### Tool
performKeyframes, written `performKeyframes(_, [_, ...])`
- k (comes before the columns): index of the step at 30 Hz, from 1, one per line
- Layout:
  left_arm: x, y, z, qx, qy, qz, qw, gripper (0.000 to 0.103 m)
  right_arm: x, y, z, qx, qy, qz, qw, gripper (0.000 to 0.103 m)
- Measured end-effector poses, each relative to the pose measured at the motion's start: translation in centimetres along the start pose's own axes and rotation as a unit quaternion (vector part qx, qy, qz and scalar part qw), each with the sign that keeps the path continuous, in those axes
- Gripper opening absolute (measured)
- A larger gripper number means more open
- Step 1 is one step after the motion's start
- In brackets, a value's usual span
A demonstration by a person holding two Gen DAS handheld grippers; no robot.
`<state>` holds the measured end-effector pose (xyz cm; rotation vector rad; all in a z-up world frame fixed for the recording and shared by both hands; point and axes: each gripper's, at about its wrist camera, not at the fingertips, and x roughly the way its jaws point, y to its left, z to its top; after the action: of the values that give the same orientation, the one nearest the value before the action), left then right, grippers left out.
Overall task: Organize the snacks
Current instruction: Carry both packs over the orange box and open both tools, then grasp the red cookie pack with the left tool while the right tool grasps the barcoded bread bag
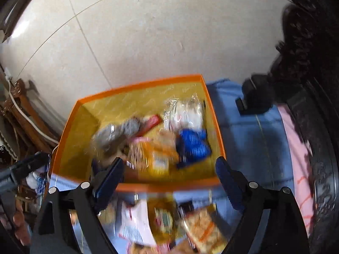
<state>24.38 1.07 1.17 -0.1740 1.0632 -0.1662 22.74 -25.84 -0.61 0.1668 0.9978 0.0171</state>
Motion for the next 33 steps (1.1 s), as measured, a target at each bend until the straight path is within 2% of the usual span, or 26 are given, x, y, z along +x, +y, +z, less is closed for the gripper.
performKeyframes(2, [-0.5,1.1,-1.8,-0.007,0.008,-0.004,0.9999,0.094,-1.0,-0.6,-2.6,-0.002,0.004,0.003,1.000,0.094])
performKeyframes(6, [-1.3,2.3,-6.7,-0.009,0.024,-0.012,0.9996,0.095,-2.2,-1.3,-8.4,-0.017,0.027,0.000,0.999,0.094])
performKeyframes(10, [-0.8,1.9,-12.4,0.032,0.064,0.004,0.9974,0.095,-2.6,-1.3,-14.2,-0.034,0.069,-0.005,0.997,0.094])
performKeyframes(14, [-0.3,1.8,-17.3,0.058,0.099,0.018,0.9933,0.095,-2.8,-1.1,-18.8,-0.031,0.112,0.018,0.993,0.094])
performKeyframes(20, [-0.4,3.2,-21.2,0.036,0.130,0.010,0.9908,0.095,-3.4,3.4,-21.3,-0.085,0.129,0.058,0.986,0.094])
performKeyframes(26, [-1.2,4.1,-22.1,0.022,0.132,0.007,0.9910,0.095,-2.4,7.1,-21.8,-0.136,0.143,0.063,0.978,0.094])
performKeyframes(33, [-1.8,5.3,-23.1,0.012,0.135,0.012,0.9907,0.095,-0.2,8.5,-22.3,-0.143,0.167,0.070,0.973,0.094])
